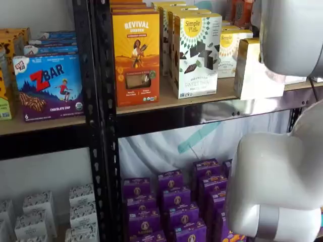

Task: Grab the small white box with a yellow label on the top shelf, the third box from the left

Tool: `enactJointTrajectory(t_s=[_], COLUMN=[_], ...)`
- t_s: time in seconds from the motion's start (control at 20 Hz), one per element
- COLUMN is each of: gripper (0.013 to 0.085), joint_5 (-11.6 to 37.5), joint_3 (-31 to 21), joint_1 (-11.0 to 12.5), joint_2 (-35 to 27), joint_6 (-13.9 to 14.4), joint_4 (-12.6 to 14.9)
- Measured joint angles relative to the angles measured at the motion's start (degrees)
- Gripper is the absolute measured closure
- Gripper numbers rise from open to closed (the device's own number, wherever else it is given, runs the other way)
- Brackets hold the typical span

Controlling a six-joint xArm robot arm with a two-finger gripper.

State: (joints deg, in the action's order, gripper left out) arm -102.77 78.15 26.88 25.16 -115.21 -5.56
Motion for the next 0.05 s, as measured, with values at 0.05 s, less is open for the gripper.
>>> enactJointTrajectory(t_s=[0.05], gripper=[0.061], joint_5=[0.01], joint_3=[-0.22], joint_1=[0.05], joint_2=[0.2], joint_6=[-0.07], joint_4=[0.04])
